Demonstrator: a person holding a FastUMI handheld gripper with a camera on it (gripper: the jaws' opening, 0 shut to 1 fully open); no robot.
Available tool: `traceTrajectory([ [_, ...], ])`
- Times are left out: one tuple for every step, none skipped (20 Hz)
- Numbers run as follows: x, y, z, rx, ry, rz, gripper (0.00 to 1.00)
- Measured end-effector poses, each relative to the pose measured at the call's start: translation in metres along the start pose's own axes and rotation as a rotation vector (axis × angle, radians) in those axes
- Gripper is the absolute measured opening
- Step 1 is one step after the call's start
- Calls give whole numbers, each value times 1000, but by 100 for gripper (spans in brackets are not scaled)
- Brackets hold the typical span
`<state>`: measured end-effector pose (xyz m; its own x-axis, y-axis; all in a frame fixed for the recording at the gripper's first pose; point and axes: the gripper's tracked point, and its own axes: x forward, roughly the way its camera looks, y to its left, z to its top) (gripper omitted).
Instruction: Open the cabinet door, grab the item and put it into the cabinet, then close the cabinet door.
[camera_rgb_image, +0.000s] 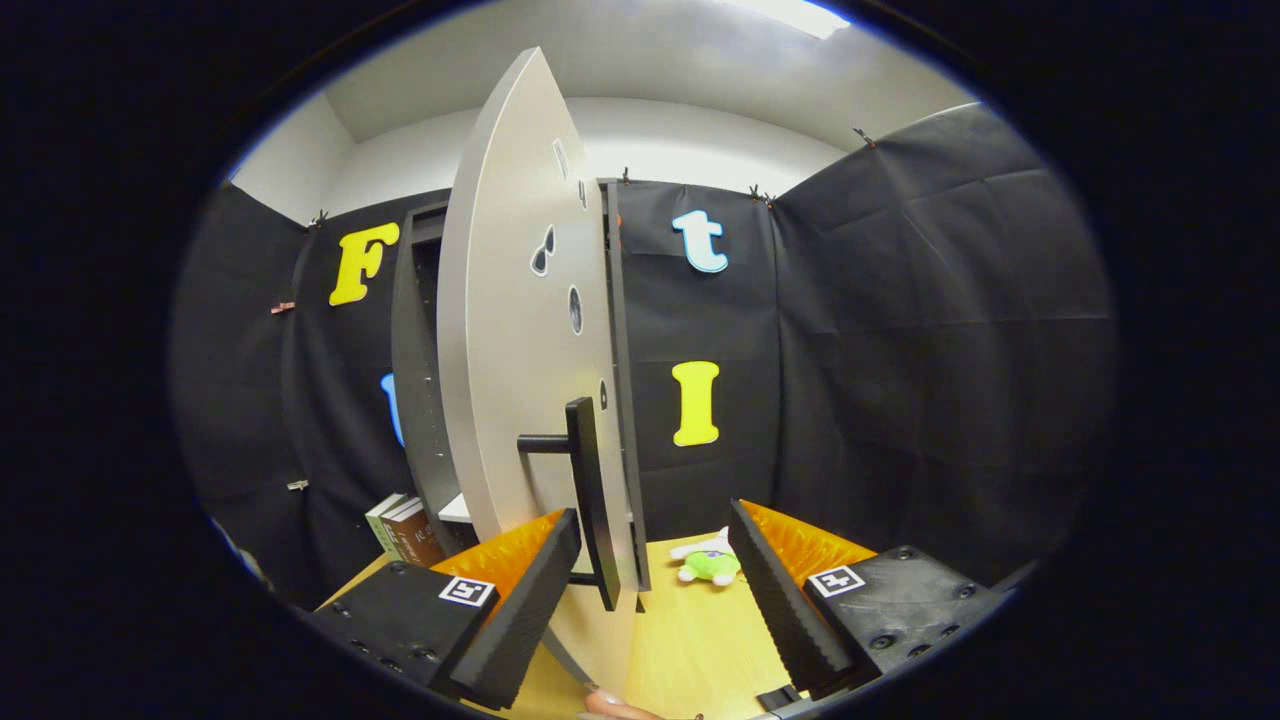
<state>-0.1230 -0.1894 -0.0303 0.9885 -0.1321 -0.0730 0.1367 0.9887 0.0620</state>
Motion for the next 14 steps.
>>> traceTrajectory([
  [2, 13, -3, -2, 4, 10, 98],
  [5, 25, -6, -9, 3, 17, 98],
  [7, 40, -7, -21, -1, 21, 98],
  [12, 51, -8, -29, -5, 24, 98],
  [15, 65, -10, -33, -7, 27, 97],
  [20, 80, -12, -29, -7, 38, 98],
  [24, 95, -14, -20, -3, 52, 98],
  [27, 110, -19, -5, 8, 64, 98],
  [32, 122, -22, 8, 19, 78, 98],
  [34, 134, -25, 12, 25, 93, 98],
  [36, 142, -27, 10, 28, 102, 98],
  [36, 151, -27, 3, 26, 111, 98],
  [36, 158, -28, -8, 25, 120, 98],
  [33, 158, -28, -19, 21, 131, 98],
])
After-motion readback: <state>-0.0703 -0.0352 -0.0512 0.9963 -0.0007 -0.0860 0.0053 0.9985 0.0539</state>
